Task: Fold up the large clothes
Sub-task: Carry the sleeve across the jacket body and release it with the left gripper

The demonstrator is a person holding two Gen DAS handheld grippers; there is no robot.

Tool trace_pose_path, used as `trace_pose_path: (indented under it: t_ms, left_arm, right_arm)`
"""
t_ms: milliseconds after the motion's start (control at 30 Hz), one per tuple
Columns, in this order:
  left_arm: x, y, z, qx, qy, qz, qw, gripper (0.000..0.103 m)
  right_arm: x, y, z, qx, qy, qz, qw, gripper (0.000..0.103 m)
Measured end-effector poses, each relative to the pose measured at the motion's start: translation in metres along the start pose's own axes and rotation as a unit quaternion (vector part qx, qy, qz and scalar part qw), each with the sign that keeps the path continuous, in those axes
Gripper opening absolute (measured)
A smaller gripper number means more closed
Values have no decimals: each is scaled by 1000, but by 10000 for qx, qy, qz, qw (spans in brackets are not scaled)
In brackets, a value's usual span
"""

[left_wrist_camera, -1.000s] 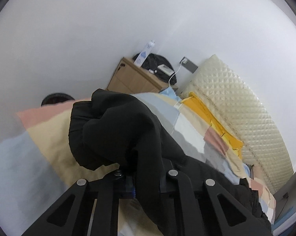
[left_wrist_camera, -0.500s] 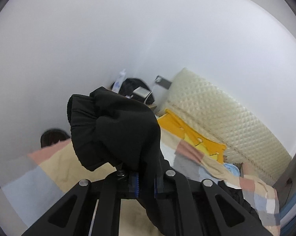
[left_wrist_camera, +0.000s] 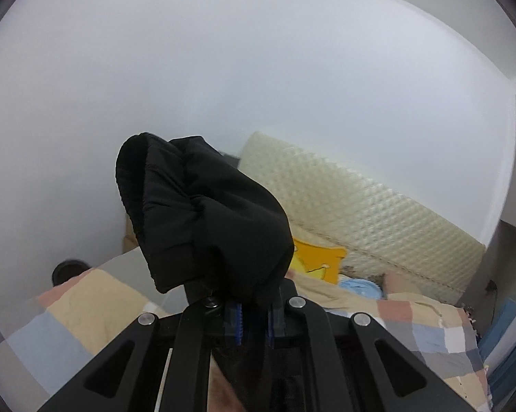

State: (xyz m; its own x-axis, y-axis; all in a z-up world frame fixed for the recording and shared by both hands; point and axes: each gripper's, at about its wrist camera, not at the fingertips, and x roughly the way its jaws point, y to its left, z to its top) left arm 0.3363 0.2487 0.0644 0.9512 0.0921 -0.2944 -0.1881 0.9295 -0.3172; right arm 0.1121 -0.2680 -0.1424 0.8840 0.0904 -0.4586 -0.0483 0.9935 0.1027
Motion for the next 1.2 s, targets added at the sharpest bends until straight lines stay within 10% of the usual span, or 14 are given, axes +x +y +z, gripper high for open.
trace_pose_path:
  t_ms: [600, 1200]
  left_arm:
    - [3, -220, -65, 699, 170, -1357, 9881, 9]
    - [88, -384, -302, 1485, 1403, -2186, 9542, 9]
  right_arm:
    - [-17, -33, 21, -310, -178, 283, 9990, 103]
    - [18, -61, 15, 541, -118, 187, 9983, 103]
